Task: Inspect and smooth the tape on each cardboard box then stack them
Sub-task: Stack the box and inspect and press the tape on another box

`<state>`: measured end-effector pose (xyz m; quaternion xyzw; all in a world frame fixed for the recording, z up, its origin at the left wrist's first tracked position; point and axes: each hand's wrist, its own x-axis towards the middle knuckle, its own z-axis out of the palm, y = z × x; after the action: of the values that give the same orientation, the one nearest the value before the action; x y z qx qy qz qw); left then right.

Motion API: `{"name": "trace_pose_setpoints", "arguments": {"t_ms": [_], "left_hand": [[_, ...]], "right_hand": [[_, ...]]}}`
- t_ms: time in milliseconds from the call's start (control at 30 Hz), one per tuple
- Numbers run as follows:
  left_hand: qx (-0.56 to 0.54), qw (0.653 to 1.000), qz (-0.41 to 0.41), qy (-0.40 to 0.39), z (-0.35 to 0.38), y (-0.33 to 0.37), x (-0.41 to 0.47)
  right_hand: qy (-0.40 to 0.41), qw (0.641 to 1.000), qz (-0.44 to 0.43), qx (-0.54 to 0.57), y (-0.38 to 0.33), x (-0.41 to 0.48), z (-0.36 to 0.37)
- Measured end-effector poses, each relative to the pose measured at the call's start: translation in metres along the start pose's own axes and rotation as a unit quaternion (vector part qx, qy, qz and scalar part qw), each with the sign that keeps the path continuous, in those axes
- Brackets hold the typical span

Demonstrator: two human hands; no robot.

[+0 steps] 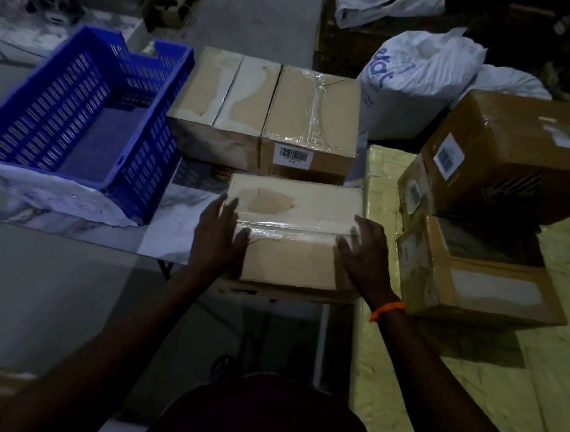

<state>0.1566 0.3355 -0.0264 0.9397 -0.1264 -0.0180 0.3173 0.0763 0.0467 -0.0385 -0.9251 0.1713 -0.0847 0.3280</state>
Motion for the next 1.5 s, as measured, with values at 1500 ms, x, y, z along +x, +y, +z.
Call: {"name": "trace_pose_setpoints", "arguments": {"t_ms": [1500], "left_hand": [[-0.056,0.99,0.114,0.067,-0.039,0.021,-0.01]], "right_hand": [[0.072,0.989,-0.127,-0.022,-0.067,-0.017,-0.02]]}}
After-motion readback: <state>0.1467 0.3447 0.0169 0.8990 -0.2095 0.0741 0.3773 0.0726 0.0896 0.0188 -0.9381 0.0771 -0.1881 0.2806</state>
